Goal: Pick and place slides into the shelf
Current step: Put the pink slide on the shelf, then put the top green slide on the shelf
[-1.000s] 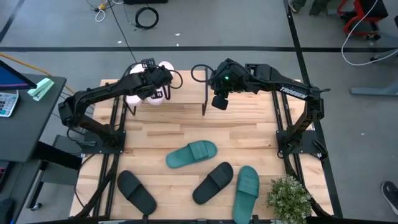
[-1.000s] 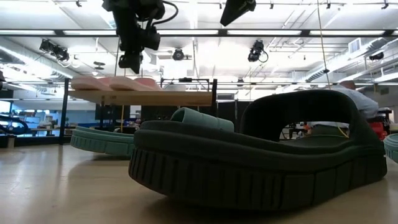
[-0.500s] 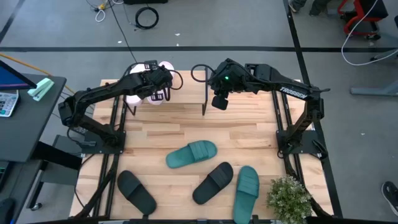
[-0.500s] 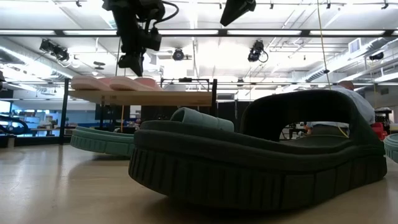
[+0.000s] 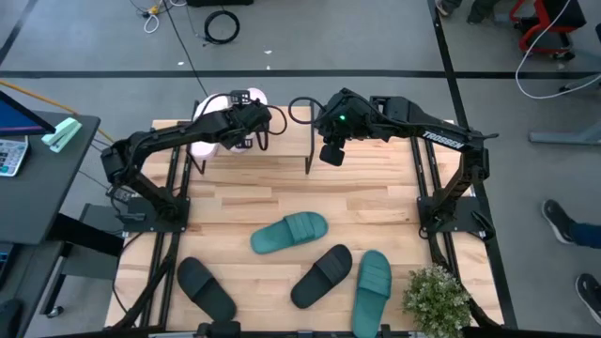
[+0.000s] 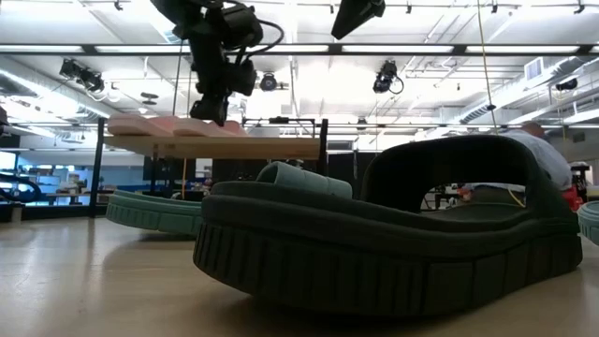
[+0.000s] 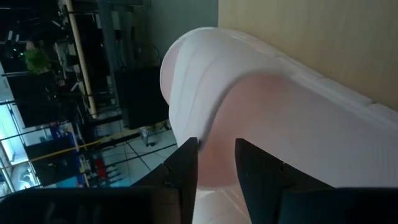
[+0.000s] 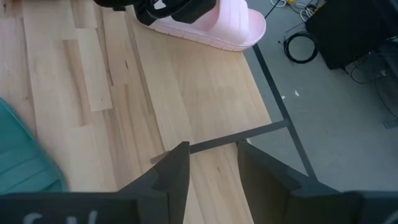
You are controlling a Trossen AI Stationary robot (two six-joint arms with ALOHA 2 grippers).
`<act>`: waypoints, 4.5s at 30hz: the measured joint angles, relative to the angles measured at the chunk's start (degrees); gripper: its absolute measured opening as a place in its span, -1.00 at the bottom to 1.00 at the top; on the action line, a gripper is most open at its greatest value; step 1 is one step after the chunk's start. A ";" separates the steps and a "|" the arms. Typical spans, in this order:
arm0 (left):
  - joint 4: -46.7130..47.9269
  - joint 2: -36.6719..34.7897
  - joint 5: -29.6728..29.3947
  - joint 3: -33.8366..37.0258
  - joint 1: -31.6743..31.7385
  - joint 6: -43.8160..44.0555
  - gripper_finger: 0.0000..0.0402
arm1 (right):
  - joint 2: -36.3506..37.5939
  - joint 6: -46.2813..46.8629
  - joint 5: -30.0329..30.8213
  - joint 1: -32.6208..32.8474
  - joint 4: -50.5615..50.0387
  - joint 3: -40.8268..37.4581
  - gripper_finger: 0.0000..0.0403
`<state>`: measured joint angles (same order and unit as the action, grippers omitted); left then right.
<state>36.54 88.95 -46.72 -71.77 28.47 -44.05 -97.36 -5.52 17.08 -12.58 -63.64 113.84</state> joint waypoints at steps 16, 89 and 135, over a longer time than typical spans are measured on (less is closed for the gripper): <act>-0.15 -0.07 3.04 0.00 2.84 2.52 -0.94 | 0.00 -0.07 -0.11 0.00 0.00 0.00 -0.30; 21.44 -4.35 -11.58 -0.01 -6.48 19.25 -0.15 | 0.00 1.97 -2.05 -0.02 -0.05 0.00 -0.30; 4.94 14.02 15.10 -1.03 -46.84 22.51 -0.17 | -1.09 45.03 -1.51 34.09 0.90 -30.67 -0.52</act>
<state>41.48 102.97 -31.62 -72.79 -18.37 -21.54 -98.45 39.51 15.57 21.52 -62.74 83.18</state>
